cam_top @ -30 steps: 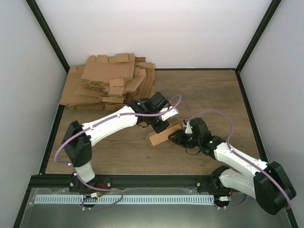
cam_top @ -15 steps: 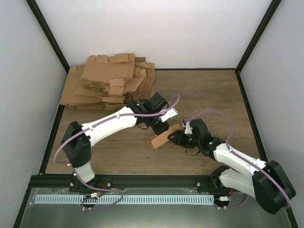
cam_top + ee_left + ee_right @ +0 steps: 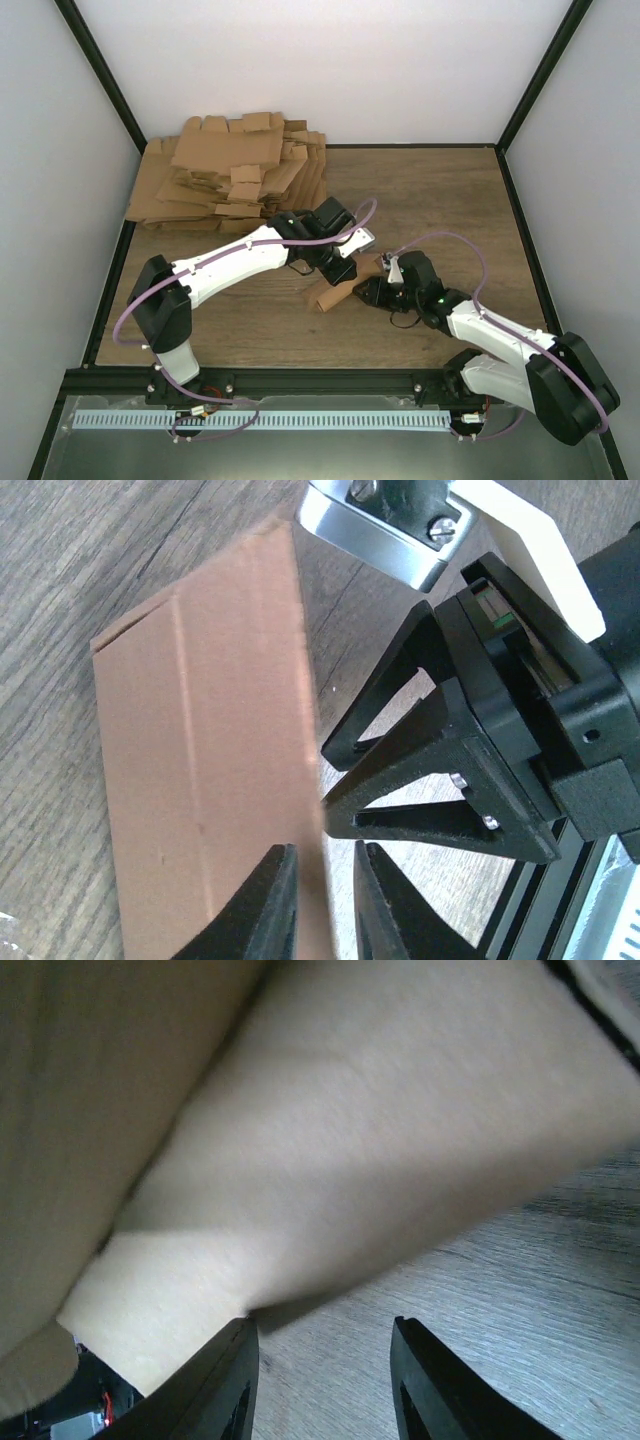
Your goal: Fold the paper box
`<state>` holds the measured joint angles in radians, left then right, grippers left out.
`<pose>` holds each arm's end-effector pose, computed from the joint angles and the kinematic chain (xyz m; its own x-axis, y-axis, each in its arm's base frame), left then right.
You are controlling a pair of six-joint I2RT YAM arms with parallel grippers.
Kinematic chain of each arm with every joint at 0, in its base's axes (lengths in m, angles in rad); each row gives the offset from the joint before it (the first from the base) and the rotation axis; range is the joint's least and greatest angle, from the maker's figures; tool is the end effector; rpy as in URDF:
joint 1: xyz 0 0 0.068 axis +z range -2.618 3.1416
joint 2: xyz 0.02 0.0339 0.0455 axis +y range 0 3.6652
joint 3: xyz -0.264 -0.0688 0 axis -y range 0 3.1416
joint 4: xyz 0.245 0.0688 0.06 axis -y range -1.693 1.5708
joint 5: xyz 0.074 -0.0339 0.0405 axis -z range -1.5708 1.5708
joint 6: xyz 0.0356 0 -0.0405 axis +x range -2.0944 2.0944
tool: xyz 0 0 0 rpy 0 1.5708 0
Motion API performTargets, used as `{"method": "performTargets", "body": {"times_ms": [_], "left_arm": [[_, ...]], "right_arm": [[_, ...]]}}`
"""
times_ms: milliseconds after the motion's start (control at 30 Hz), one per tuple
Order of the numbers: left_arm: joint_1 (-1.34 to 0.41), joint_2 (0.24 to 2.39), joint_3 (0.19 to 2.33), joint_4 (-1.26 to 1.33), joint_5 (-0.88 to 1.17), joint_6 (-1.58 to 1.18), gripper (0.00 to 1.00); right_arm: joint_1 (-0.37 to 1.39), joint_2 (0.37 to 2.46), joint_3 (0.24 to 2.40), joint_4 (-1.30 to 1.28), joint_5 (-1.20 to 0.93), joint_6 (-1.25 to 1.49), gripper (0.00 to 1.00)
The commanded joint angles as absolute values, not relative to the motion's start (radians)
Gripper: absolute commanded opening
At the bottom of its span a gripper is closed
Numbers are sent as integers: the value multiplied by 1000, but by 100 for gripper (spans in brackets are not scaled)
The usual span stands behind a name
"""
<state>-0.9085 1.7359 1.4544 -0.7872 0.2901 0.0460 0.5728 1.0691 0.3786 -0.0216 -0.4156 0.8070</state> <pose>0.2179 -0.2960 0.2687 -0.4998 0.7126 -0.4923 0.8642 0.4484 -0.2283 0.1610 0.1209 0.1655 -0.9234 0.1907 -0.3331 -0.1240 0.6730 0.7292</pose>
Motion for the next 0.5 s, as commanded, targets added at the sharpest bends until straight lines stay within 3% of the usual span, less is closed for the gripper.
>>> {"method": "performTargets", "body": {"times_ms": [0, 133, 333, 467], "left_arm": [[-910, 1733, 1463, -771, 283, 0, 23], [-911, 1716, 1464, -758, 280, -14, 34], [-881, 1695, 1475, -767, 211, -84, 59], [-856, 1651, 1465, -748, 219, -114, 69]], "right_arm": [[578, 1071, 406, -51, -388, 770, 40], [578, 1070, 430, -78, -373, 743, 41], [579, 1068, 466, -125, -345, 703, 43], [578, 1063, 482, -142, -336, 676, 45]]}}
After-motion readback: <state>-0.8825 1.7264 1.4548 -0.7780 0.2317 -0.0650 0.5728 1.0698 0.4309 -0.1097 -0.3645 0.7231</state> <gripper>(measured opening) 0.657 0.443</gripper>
